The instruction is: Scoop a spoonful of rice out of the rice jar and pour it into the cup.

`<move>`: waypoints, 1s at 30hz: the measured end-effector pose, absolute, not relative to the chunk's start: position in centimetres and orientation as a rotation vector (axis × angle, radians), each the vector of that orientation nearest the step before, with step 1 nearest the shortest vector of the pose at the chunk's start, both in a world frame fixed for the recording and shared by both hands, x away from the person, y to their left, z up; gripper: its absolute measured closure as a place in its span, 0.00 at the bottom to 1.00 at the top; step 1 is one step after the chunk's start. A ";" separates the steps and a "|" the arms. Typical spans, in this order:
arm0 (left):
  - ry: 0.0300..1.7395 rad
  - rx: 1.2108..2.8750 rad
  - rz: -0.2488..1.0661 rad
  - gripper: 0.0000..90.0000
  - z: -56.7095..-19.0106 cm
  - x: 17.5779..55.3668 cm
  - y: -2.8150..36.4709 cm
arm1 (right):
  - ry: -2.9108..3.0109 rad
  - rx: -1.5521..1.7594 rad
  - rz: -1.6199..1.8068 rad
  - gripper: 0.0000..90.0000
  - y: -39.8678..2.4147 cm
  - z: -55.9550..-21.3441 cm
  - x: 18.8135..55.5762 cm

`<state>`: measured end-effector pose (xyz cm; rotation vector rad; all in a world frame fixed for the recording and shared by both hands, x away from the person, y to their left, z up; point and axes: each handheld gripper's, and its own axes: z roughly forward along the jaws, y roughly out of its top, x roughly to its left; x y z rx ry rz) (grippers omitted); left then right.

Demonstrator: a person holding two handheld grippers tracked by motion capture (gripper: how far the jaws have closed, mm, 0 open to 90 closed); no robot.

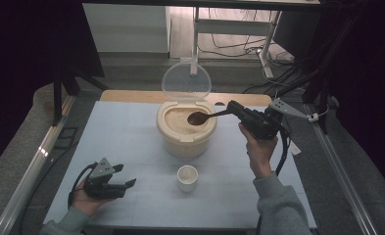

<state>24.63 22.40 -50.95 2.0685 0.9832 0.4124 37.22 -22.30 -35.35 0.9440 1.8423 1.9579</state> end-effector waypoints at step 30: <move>0.980 2.078 0.413 0.30 -51.0 24.7 22.3 | 1.989 1.008 1.574 0.92 -19.2 -35.3 40.2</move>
